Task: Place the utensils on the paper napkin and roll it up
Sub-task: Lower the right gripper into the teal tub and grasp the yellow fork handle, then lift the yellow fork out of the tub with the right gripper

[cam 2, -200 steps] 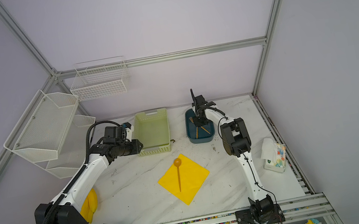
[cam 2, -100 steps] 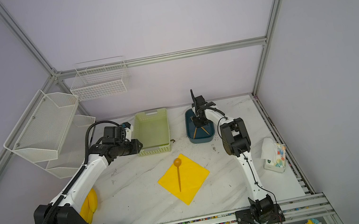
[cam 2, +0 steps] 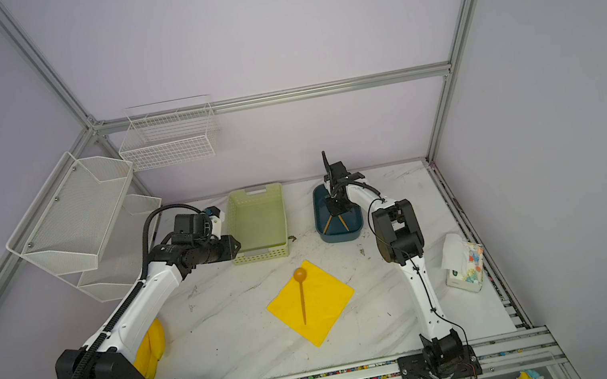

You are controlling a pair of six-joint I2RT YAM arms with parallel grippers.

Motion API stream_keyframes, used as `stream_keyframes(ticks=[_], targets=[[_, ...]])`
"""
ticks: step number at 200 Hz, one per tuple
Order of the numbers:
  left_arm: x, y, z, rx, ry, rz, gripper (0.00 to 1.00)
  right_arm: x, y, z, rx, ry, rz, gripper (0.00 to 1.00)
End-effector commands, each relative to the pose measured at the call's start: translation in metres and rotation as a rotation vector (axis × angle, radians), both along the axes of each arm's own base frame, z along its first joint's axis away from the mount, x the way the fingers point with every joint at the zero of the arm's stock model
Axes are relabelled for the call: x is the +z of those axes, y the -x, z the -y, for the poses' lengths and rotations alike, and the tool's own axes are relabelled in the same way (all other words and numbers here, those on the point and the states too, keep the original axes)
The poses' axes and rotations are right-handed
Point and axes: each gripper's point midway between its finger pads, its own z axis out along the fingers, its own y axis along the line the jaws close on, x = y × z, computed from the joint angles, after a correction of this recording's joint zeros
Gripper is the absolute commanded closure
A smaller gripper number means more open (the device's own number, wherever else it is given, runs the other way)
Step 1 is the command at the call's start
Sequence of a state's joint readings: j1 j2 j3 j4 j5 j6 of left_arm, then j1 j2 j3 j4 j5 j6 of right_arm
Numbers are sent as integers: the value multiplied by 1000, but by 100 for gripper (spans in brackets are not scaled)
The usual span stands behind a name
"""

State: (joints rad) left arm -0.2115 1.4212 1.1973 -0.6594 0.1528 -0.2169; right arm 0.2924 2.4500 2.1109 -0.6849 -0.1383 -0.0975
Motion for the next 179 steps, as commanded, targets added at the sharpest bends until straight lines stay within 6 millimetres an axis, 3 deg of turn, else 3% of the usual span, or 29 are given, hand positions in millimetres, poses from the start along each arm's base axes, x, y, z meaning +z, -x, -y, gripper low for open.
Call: stream_keyframes(ticks=[1, 118, 179], targets=[[3, 5, -1, -7, 8, 27, 66, 28, 5, -1, 12, -14, 24, 94], [11, 9, -1, -11, 19, 59, 66, 93, 18, -11, -28, -33, 89, 94], [19, 13, -3, 5, 35, 86, 65, 133, 53, -27, -69, -62, 135, 94]])
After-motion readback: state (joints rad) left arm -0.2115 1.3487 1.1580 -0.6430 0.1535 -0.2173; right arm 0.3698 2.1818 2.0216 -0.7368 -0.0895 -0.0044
